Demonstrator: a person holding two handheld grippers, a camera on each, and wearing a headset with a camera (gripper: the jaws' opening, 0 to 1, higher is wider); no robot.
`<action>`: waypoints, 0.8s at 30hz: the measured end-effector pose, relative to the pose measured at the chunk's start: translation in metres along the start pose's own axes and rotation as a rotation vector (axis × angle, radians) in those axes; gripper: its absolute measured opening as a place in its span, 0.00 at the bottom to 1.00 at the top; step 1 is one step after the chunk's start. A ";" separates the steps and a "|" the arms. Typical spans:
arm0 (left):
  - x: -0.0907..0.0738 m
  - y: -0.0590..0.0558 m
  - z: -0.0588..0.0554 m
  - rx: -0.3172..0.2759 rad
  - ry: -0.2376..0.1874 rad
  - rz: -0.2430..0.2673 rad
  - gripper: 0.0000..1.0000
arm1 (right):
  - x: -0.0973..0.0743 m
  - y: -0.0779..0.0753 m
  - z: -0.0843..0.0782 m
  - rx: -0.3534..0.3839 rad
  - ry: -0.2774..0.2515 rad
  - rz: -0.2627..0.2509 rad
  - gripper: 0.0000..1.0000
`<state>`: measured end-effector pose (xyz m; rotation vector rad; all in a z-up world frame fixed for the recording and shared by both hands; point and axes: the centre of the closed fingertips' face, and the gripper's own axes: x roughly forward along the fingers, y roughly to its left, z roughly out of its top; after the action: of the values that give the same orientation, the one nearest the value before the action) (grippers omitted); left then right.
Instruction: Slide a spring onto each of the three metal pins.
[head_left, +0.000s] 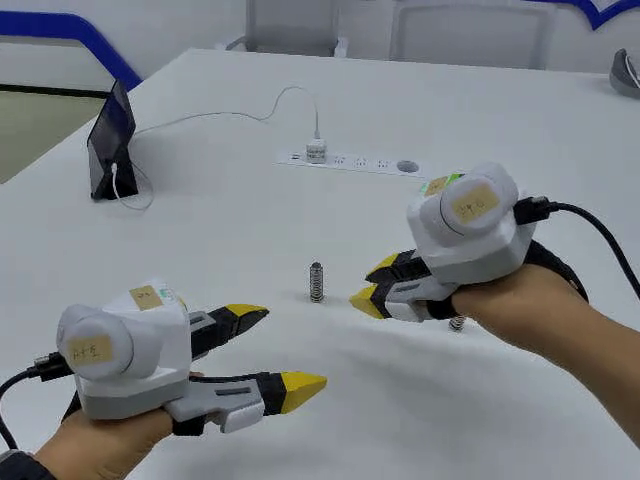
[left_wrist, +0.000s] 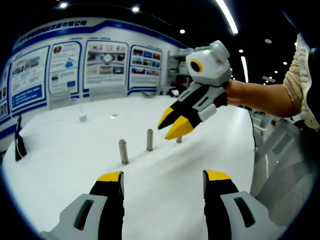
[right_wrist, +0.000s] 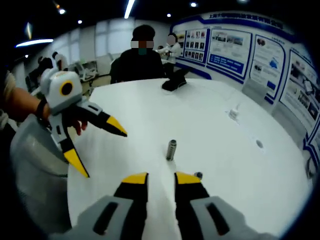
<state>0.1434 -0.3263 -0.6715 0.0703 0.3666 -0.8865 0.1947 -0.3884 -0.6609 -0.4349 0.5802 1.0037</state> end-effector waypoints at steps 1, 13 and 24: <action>0.000 0.000 0.000 -0.001 0.000 0.000 0.65 | -0.003 0.001 -0.001 0.003 -0.005 -0.001 0.22; 0.001 -0.001 0.000 -0.002 0.001 -0.005 0.66 | -0.033 0.004 -0.020 0.033 -0.049 -0.029 0.26; 0.000 0.000 0.001 -0.021 -0.009 -0.004 0.67 | -0.063 -0.004 -0.043 0.108 -0.075 -0.087 0.30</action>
<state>0.1436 -0.3270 -0.6712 0.0463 0.3672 -0.8861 0.1620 -0.4567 -0.6535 -0.3230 0.5410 0.8976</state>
